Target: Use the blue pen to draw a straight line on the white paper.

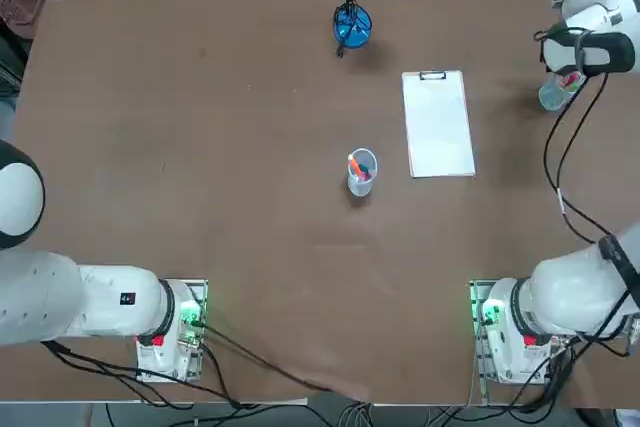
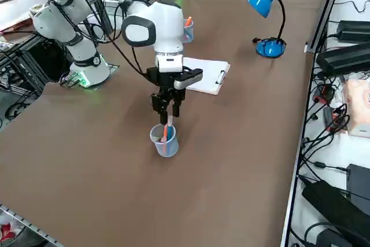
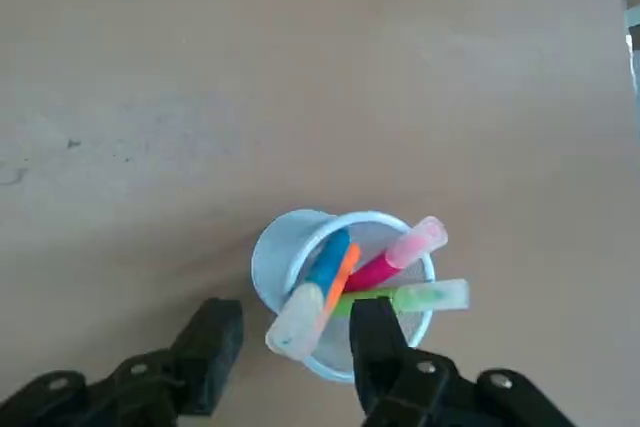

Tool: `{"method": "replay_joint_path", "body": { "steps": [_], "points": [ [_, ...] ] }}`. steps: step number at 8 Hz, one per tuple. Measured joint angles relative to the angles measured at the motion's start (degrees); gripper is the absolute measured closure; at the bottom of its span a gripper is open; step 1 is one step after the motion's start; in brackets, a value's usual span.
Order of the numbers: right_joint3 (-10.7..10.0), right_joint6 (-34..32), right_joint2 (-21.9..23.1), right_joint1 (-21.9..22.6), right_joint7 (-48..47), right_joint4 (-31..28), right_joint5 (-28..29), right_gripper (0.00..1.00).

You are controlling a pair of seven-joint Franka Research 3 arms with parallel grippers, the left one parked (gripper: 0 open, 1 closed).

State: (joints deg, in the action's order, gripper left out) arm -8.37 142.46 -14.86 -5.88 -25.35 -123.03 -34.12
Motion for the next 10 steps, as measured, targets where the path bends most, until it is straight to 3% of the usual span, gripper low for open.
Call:
{"method": "replay_joint_path", "body": {
  "steps": [10],
  "points": [
    [0.0,2.0,-0.6,-0.8,-0.4,-0.7,-0.1,0.47]
  ]
}}
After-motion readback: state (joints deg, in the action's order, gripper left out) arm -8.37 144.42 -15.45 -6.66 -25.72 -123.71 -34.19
